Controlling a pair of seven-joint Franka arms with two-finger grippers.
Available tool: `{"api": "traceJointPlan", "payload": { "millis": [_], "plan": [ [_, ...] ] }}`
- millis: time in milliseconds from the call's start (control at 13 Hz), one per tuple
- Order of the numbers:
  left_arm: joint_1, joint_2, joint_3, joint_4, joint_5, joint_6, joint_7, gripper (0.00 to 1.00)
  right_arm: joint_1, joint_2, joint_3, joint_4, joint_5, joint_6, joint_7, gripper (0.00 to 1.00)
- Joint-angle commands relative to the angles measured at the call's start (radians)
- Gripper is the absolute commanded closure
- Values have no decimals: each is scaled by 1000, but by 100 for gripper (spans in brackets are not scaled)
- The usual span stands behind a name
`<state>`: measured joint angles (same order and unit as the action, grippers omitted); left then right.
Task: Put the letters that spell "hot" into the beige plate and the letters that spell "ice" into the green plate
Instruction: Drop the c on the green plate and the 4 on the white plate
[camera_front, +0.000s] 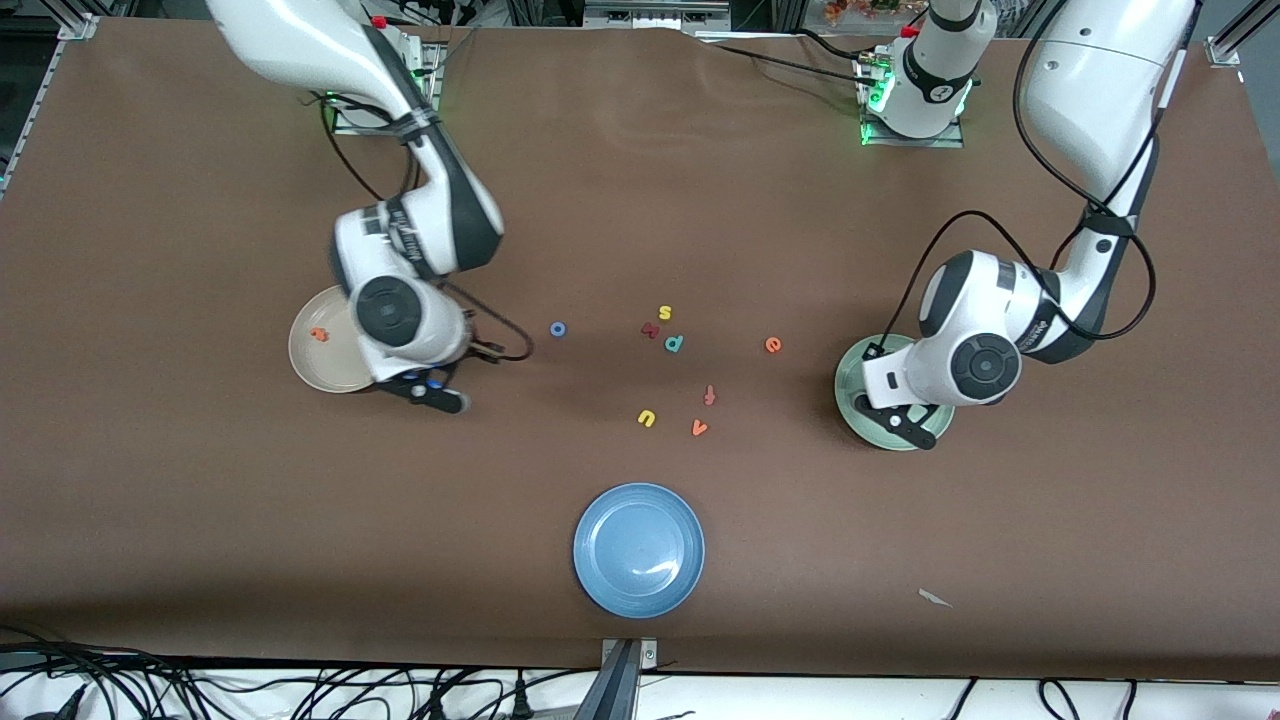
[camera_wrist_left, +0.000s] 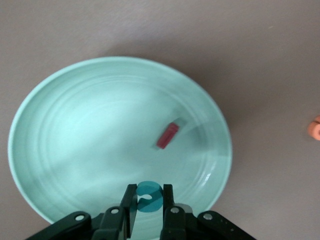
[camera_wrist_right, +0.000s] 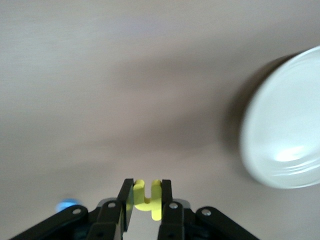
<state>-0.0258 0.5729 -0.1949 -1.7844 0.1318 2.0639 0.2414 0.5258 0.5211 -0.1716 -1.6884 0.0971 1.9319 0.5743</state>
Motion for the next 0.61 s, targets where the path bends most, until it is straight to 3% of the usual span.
{"api": "traceJointPlan", "payload": {
  "millis": [0,307,384,460,537],
  "plan": [
    [35,-14,-8,-76,45,85,12,100,3,-30,-127,-23,10,-95,-251,87],
    [67,-14,-11,-138,66,169,18,94,-13,-26,-236,-128,16,-50,-511,87],
    [67,-11,-12,-142,68,189,18,84,-38,-24,-235,-164,29,-15,-565,87],
    [66,-10,-14,-151,66,202,18,49,-46,-20,-236,-204,51,25,-614,87],
    [64,-16,-18,-151,66,193,18,1,-65,-12,-236,-236,59,69,-658,87]
  ]
}}
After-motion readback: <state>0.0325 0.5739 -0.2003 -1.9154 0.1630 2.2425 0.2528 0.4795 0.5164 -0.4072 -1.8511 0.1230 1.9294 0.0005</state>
